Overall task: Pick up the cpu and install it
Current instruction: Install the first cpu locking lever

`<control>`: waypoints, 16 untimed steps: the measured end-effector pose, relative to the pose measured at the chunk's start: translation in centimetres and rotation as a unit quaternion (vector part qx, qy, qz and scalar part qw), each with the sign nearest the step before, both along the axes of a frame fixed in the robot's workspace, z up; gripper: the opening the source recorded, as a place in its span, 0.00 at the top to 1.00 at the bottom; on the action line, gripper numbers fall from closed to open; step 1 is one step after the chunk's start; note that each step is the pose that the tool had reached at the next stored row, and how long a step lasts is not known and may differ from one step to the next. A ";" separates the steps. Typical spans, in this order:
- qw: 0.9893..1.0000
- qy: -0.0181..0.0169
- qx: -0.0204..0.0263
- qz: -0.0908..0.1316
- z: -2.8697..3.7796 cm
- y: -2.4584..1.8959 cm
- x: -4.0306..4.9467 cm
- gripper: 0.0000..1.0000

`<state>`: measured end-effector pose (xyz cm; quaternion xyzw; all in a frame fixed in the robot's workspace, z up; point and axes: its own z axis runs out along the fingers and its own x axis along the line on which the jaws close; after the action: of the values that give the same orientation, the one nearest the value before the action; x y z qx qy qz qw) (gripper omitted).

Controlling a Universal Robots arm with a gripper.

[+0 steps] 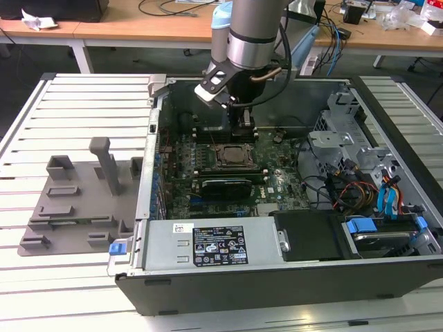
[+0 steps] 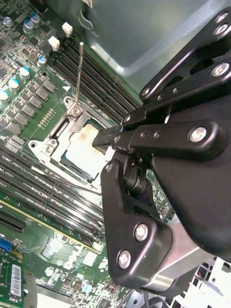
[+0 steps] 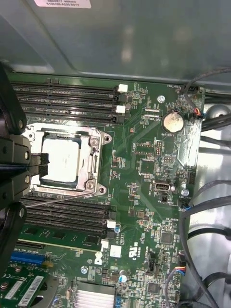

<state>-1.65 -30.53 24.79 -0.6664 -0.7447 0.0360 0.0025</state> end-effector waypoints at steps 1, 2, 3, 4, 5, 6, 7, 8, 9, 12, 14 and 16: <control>1.000 0.000 0.000 0.014 0.00 0.00 0.00 0.89; 0.999 0.000 0.000 0.038 0.00 0.00 0.00 0.89; 0.998 0.000 0.000 0.058 0.00 0.00 0.00 0.89; 0.996 0.000 0.000 0.085 -0.01 0.00 0.00 0.89; 0.994 0.000 0.000 0.107 0.00 0.00 0.00 0.89; 0.993 0.000 0.000 0.120 0.00 0.00 0.00 0.89; 0.990 0.000 0.000 0.141 0.00 0.00 0.01 0.89; 0.988 0.000 0.000 0.156 0.00 0.00 0.03 0.89; 0.986 0.000 0.000 0.168 0.00 0.00 0.03 0.89; 0.977 0.000 0.000 0.211 0.00 0.00 0.03 0.89; 0.973 0.000 0.000 0.233 0.00 0.00 0.03 0.89; 0.964 0.000 0.000 0.265 0.00 0.00 0.03 0.89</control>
<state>-1.61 -30.53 24.79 -0.4453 -0.8947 0.0354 -0.0071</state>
